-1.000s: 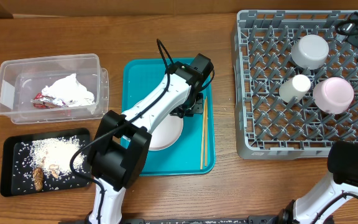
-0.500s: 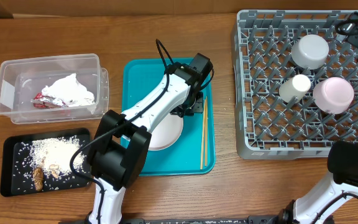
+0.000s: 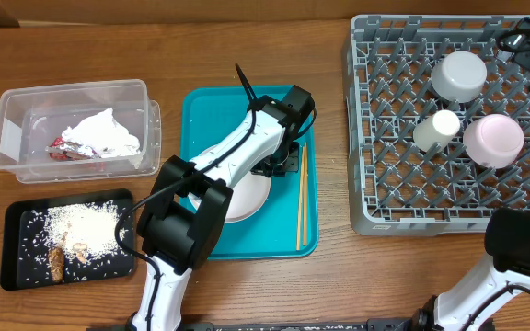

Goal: Sort waste into correct bins and load items into the dishwasher
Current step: 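Release the plate and lift the left gripper off the teal tray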

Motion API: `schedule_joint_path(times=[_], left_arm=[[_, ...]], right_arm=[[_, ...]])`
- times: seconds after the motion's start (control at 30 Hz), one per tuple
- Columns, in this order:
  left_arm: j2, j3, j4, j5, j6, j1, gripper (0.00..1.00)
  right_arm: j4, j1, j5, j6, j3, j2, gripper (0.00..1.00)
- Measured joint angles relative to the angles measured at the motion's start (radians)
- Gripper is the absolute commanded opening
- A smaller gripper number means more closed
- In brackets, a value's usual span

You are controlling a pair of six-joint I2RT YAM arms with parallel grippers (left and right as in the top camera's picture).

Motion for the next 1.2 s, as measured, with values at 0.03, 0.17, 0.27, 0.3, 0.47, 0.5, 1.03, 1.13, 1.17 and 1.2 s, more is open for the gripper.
schedule_joint_path(times=[0.03, 0.17, 0.27, 0.3, 0.47, 0.5, 1.03, 1.13, 1.17, 1.2], left_arm=[[0.000, 0.000, -0.003, -0.011, 0.000, 0.000, 0.04], [0.000, 0.000, -0.012, -0.058, 0.000, 0.000, 0.04], [0.000, 0.000, -0.012, -0.078, 0.000, 0.001, 0.09], [0.000, 0.000, -0.012, -0.081, 0.000, 0.003, 0.10], [0.000, 0.017, -0.044, -0.087, 0.003, 0.006, 0.12], [0.000, 0.030, -0.059, -0.086, 0.003, 0.006, 0.13], [0.003, 0.238, -0.124, 0.039, 0.033, 0.007, 1.00], [0.003, 0.242, -0.120, 0.043, 0.033, 0.013, 0.98], [0.003, 0.249, -0.126, 0.043, 0.033, 0.015, 0.98], [0.004, 0.261, -0.137, 0.044, 0.033, 0.019, 0.98]], right_arm=[[0.000, 0.000, 0.000, 0.000, 0.000, 0.000, 1.00], [0.000, 0.000, 0.000, 0.000, 0.000, 0.000, 1.00], [0.000, 0.000, 0.000, 0.000, 0.000, 0.000, 1.00], [0.000, 0.000, 0.000, 0.000, 0.000, 0.000, 1.00], [0.000, 0.000, 0.000, -0.001, 0.000, 0.000, 1.00], [0.000, 0.000, 0.000, 0.000, 0.000, 0.000, 1.00], [0.000, 0.000, 0.000, 0.000, 0.000, 0.000, 1.00], [0.000, 0.000, 0.000, 0.000, 0.000, 0.000, 1.00], [0.000, 0.000, 0.000, 0.000, 0.000, 0.000, 1.00], [0.000, 0.000, 0.000, -0.001, 0.000, 0.000, 1.00]])
